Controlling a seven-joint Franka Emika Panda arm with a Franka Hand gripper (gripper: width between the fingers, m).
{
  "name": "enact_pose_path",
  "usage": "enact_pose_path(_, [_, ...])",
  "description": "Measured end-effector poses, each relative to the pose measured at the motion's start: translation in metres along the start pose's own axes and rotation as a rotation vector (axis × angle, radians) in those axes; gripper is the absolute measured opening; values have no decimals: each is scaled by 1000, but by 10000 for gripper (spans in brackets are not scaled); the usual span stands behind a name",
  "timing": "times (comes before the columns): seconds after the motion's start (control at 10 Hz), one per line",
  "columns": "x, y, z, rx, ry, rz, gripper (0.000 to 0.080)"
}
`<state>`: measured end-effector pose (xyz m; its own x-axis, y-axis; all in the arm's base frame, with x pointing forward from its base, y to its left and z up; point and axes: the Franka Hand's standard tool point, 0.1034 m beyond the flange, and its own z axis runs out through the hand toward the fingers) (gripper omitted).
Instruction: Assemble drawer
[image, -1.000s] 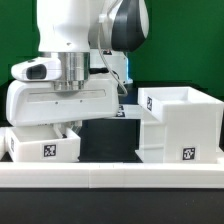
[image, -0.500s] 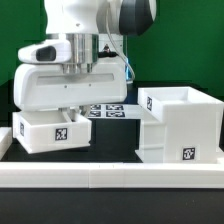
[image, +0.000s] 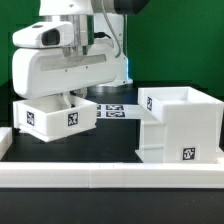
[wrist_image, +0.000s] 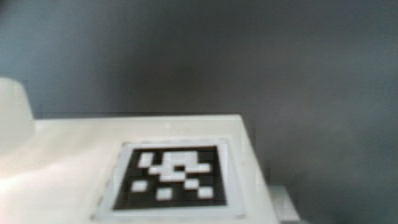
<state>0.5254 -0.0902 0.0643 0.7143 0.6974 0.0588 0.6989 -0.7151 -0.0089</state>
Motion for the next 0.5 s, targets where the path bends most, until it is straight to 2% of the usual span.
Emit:
enact_pose_path(0.2, [-1, -1, 1, 2, -2, 1, 41])
enact_pose_path(0.5, [-2, -1, 3, 4, -10, -220, 41])
